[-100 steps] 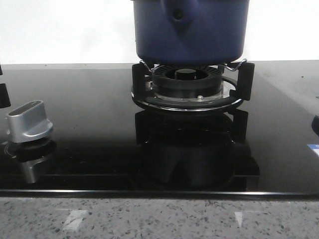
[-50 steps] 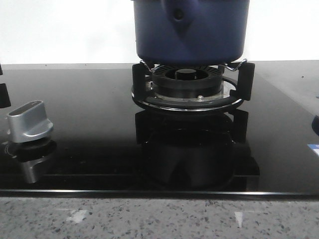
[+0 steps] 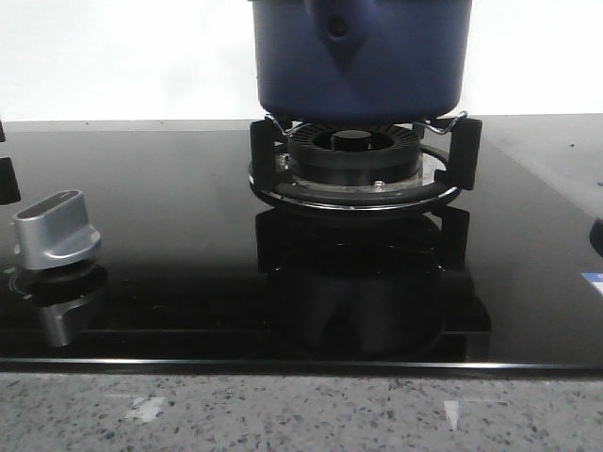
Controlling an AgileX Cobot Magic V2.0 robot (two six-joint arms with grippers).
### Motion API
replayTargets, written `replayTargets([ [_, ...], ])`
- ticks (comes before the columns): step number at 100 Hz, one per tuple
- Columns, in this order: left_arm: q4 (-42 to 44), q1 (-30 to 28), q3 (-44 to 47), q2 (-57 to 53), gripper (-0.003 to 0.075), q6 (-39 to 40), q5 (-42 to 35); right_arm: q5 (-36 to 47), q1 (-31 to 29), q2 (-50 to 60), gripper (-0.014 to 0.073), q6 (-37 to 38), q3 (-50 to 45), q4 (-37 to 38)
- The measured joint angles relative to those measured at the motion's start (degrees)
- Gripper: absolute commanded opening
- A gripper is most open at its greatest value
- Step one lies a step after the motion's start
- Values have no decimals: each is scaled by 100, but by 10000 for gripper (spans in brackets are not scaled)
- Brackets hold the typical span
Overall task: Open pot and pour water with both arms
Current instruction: 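Grasp the rim of the light blue bowl with the right gripper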
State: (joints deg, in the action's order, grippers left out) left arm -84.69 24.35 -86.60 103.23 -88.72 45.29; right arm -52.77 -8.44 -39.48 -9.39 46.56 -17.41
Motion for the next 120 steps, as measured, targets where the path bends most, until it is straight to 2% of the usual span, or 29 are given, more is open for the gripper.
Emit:
replayTargets([
  [20,27,0,-43,0,227,7,91,0,0,0,381,0,0,193],
  [38,190,-130,-411,43,229,21,534,-1,0,0,381,-2,0,306],
  [63,333,-708,-1175,43,229,509,981,56,-40,-355,381,-2,122,417],
  [88,604,-1424,-1582,19,232,765,1341,139,-775,-1268,381,121,684,560],
  [120,647,-2275,-1594,-156,232,914,1530,-31,-1689,-3197,381,269,1825,586],
])
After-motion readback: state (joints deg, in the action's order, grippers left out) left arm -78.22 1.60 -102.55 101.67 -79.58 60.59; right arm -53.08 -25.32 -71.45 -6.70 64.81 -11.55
